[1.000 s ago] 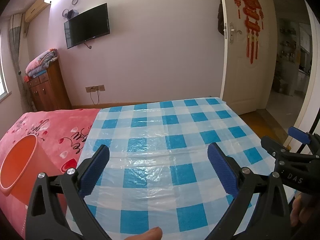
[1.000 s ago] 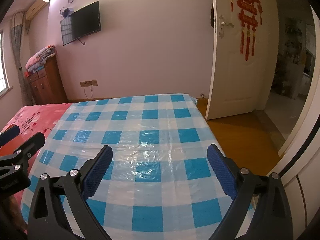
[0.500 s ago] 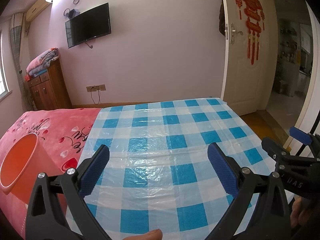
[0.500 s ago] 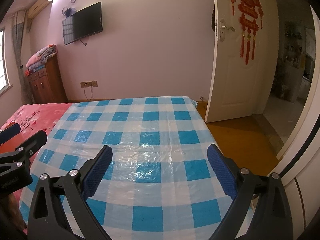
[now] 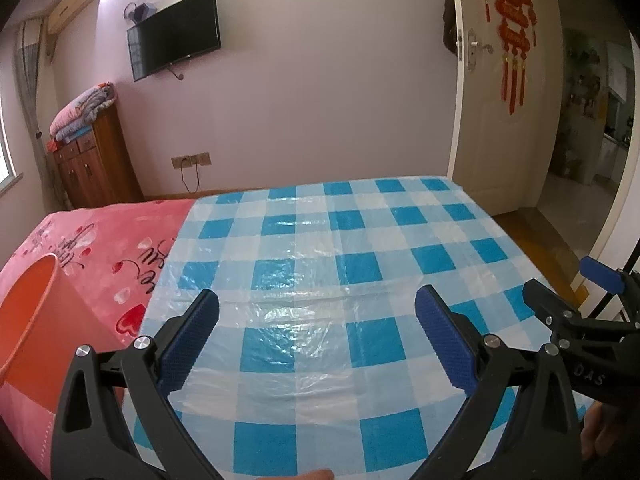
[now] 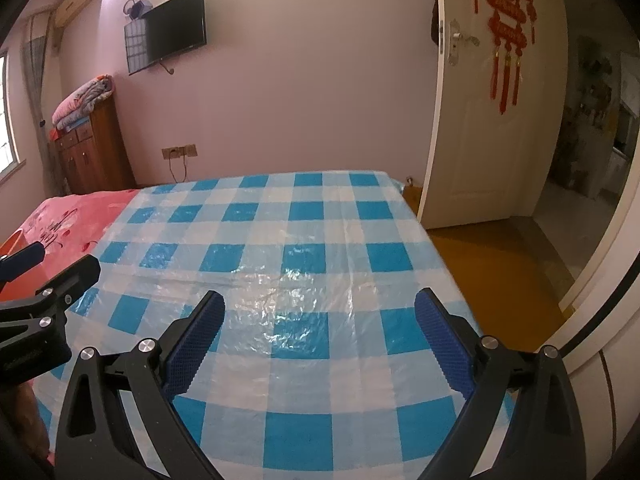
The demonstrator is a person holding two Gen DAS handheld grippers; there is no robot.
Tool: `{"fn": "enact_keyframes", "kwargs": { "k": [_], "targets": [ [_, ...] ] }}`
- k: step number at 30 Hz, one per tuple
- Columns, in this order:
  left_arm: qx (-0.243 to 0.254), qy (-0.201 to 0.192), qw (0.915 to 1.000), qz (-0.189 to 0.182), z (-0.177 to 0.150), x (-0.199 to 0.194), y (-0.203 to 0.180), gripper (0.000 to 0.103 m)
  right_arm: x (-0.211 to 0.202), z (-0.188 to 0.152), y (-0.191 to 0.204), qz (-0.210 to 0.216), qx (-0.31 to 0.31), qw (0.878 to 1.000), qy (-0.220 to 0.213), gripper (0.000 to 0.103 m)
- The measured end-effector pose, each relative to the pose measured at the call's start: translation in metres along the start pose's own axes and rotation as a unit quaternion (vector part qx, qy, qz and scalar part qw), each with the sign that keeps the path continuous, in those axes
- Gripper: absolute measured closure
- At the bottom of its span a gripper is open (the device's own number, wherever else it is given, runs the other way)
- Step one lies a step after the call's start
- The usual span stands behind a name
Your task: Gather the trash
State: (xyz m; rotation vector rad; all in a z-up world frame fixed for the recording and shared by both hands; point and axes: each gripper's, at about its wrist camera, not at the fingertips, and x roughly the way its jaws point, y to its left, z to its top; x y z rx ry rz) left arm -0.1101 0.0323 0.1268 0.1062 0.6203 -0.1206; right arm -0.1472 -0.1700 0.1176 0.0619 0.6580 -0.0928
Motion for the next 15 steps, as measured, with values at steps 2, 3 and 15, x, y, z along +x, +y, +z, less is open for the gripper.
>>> {"fn": "enact_keyframes", "kwargs": {
  "k": [2,3,15],
  "targets": [
    [-0.002,0.009,1.0000,-0.002,-0.003,0.010,-0.001,0.004,0.011,-0.002,0.000,0.003,0.001,1.000,0.011,0.008],
    [-0.004,0.016,0.9999,-0.002,-0.004,0.017,-0.001,0.004,0.015,-0.003,0.000,0.004,0.001,1.000,0.015,0.008],
    [-0.046,0.127,0.9892,0.057,-0.031,0.114,0.003,0.004,0.111,-0.018,-0.008,-0.002,0.006,0.994,0.109,0.008]
  ]
}}
